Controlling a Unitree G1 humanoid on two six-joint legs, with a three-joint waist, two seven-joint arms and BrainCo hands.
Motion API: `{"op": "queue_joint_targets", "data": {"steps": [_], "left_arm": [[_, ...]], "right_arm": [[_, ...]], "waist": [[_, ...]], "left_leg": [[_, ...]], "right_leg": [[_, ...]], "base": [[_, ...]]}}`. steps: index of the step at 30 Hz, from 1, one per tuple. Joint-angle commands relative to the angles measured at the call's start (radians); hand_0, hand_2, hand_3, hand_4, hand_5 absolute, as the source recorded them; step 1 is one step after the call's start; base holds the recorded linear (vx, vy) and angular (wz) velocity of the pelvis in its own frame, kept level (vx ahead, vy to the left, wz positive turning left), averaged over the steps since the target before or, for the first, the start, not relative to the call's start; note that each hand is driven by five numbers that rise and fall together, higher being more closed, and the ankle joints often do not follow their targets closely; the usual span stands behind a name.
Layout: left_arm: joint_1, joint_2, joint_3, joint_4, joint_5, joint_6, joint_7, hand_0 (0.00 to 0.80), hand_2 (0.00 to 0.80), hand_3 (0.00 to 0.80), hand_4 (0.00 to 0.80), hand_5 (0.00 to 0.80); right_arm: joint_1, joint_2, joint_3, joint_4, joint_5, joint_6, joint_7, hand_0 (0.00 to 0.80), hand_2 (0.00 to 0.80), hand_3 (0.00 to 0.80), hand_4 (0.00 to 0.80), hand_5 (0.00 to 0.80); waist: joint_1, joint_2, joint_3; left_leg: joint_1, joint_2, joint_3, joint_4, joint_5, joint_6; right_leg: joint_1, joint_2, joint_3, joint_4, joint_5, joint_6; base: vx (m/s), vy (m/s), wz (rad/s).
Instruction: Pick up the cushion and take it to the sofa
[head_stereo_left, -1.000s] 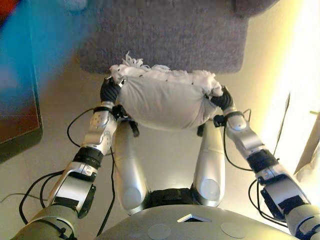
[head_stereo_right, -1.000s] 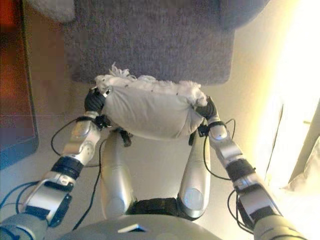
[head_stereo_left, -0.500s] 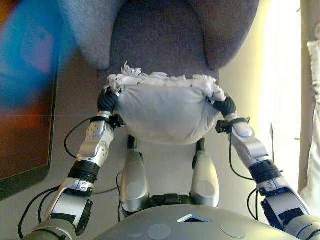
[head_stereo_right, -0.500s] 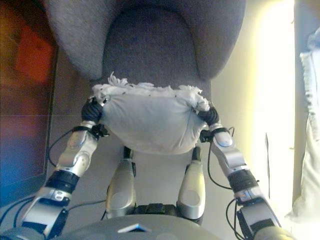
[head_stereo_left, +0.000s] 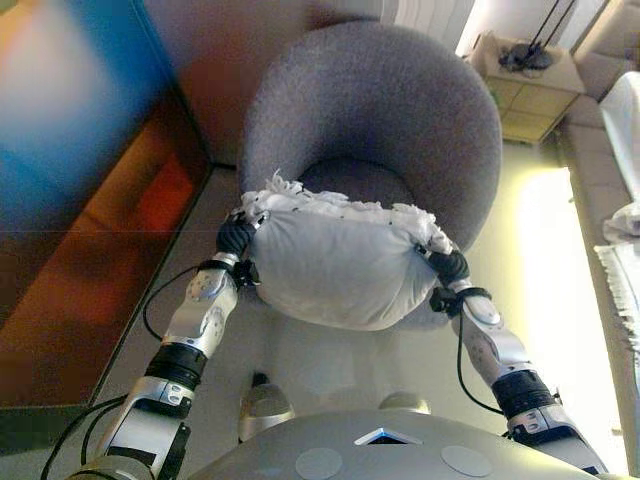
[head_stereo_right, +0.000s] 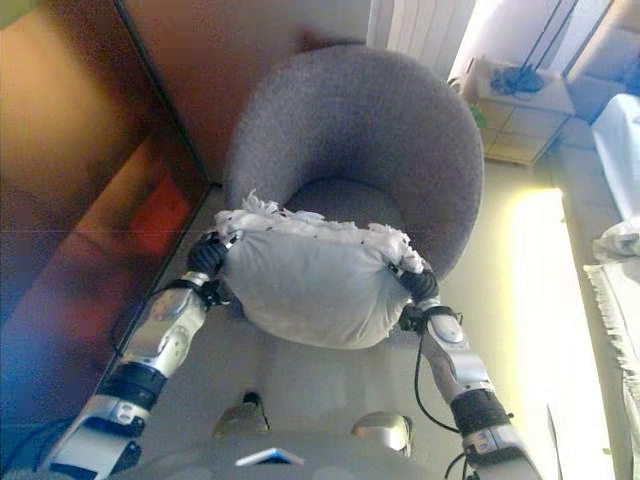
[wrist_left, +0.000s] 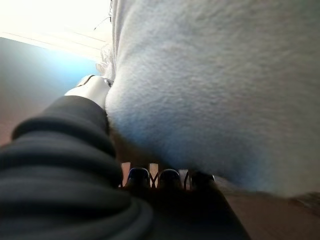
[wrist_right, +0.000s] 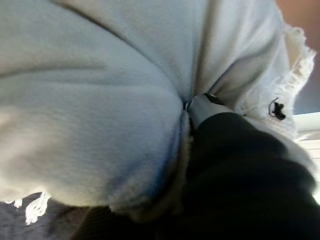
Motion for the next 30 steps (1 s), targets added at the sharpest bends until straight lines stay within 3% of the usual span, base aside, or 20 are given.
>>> {"op": "queue_joint_targets", "data": {"steps": [1, 4, 7, 9, 12, 13, 16, 20, 23, 25, 27, 30], "left_arm": [[-0.109, -0.032, -0.041, 0.002, 0.043, -0.029, -0.029, 0.800, 0.800, 0.800, 0.800, 0.800], [-0.119, -0.025, -0.045, 0.014, 0.041, -0.033, -0.048, 0.800, 0.800, 0.800, 0.800, 0.800], [-0.112, -0.018, -0.029, 0.015, 0.035, -0.037, -0.062, 0.800, 0.800, 0.800, 0.800, 0.800], [-0.108, -0.013, -0.021, 0.007, 0.038, -0.032, -0.066, 0.800, 0.800, 0.800, 0.800, 0.800], [-0.111, -0.010, -0.017, -0.003, 0.052, -0.022, -0.067, 0.800, 0.800, 0.800, 0.800, 0.800], [-0.114, -0.012, -0.024, -0.006, 0.062, -0.021, -0.067, 0.800, 0.800, 0.800, 0.800, 0.800], [-0.121, -0.014, -0.033, -0.013, 0.072, -0.019, -0.074, 0.800, 0.800, 0.800, 0.800, 0.800], [-0.103, -0.019, -0.021, -0.023, 0.077, -0.019, -0.075, 0.800, 0.800, 0.800, 0.800, 0.800], [-0.078, -0.022, -0.002, -0.035, 0.089, -0.024, -0.089, 0.800, 0.800, 0.800, 0.800, 0.800], [-0.053, -0.019, 0.020, -0.046, 0.063, -0.017, -0.102, 0.800, 0.800, 0.800, 0.800, 0.800], [-0.021, -0.007, 0.052, -0.088, 0.063, 0.001, -0.118, 0.800, 0.800, 0.800, 0.800, 0.800], [-0.002, -0.005, 0.070, -0.112, 0.033, -0.002, -0.110, 0.800, 0.800, 0.800, 0.800, 0.800]], "right_arm": [[-0.099, 0.019, -0.066, -0.065, 0.056, -0.051, 0.010, 0.800, 0.800, 0.800, 0.800, 0.800], [-0.068, 0.018, -0.070, -0.054, 0.063, -0.062, 0.013, 0.800, 0.800, 0.800, 0.800, 0.800], [-0.053, 0.012, -0.076, -0.037, 0.071, -0.063, 0.027, 0.800, 0.800, 0.800, 0.800, 0.800], [-0.047, 0.009, -0.083, -0.026, 0.074, -0.068, 0.038, 0.800, 0.800, 0.800, 0.800, 0.800], [-0.049, 0.004, -0.099, -0.003, 0.085, -0.083, 0.067, 0.800, 0.800, 0.800, 0.800, 0.800], [-0.054, -0.001, -0.105, 0.005, 0.098, -0.091, 0.076, 0.800, 0.800, 0.800, 0.800, 0.800], [-0.064, -0.015, -0.116, -0.002, 0.119, -0.091, 0.083, 0.800, 0.800, 0.800, 0.800, 0.800], [-0.060, -0.017, -0.123, -0.025, 0.123, -0.081, 0.110, 0.800, 0.800, 0.800, 0.800, 0.800], [-0.046, -0.019, -0.127, -0.057, 0.117, -0.077, 0.123, 0.800, 0.800, 0.800, 0.800, 0.800], [-0.045, -0.022, -0.133, -0.071, 0.111, -0.055, 0.116, 0.800, 0.800, 0.800, 0.800, 0.800], [-0.046, -0.036, -0.140, -0.098, 0.101, -0.032, 0.121, 0.800, 0.800, 0.800, 0.800, 0.800], [-0.049, -0.053, -0.141, -0.107, 0.084, -0.029, 0.131, 0.800, 0.800, 0.800, 0.800, 0.800]], "waist": [[0.010, 0.037, -0.015], [0.003, 0.064, 0.008], [-0.011, 0.073, 0.015], [-0.018, 0.063, 0.014], [-0.035, 0.033, 0.015], [-0.047, 0.014, 0.014], [-0.078, -0.001, 0.019], [-0.098, -0.008, 0.021], [-0.105, -0.015, 0.004], [-0.109, -0.004, -0.012], [-0.112, 0.011, -0.023], [-0.109, 0.018, -0.033]], "left_leg": [[0.034, -0.095, -0.016, -0.032, -0.063, 0.122], [0.043, -0.106, -0.027, -0.024, -0.075, 0.153], [0.060, -0.117, -0.033, -0.028, -0.077, 0.162], [0.069, -0.131, -0.035, -0.024, -0.083, 0.161], [0.082, -0.147, -0.048, -0.001, -0.110, 0.146], [0.085, -0.156, -0.061, 0.015, -0.135, 0.141], [0.102, -0.158, -0.090, 0.042, -0.194, 0.143], [0.145, -0.143, -0.100, 0.054, -0.237, 0.154], [0.159, -0.121, -0.097, 0.078, -0.253, 0.144], [0.191, -0.082, -0.085, 0.073, -0.226, 0.125], [0.193, -0.027, -0.075, 0.091, -0.133, 0.088], [0.177, 0.014, -0.084, 0.135, -0.058, 0.068]], "right_leg": [[-0.144, 0.039, 0.068, 0.190, -0.006, -0.002], [-0.232, 0.047, 0.111, 0.436, 0.013, -0.031], [-0.276, 0.107, 0.143, 0.475, 0.029, -0.045], [-0.271, 0.130, 0.145, 0.407, 0.041, -0.045], [-0.250, 0.135, 0.158, 0.182, 0.053, -0.039], [-0.256, 0.135, 0.191, 0.068, 0.071, -0.027], [-0.296, 0.138, 0.276, -0.088, 0.123, 0.001], [-0.332, 0.160, 0.302, -0.079, 0.134, 0.005], [-0.304, 0.168, 0.310, -0.065, 0.113, -0.006], [-0.283, 0.198, 0.305, -0.030, 0.052, -0.018], [-0.262, 0.239, 0.310, -0.013, -0.006, -0.037], [-0.242, 0.274, 0.298, -0.015, -0.032, -0.072]], "base": [[-0.003, 0.169, 0.03], [0.011, 0.197, 0.17], [0.074, 0.065, 0.23], [0.168, -0.076, 0.25], [0.275, -0.192, 0.39], [0.310, -0.202, 0.40], [0.375, -0.198, 0.41], [0.386, -0.166, 0.63], [0.379, -0.168, 0.24], [0.386, -0.126, -0.17], [0.317, -0.127, -0.12], [0.235, -0.168, -0.08]]}}
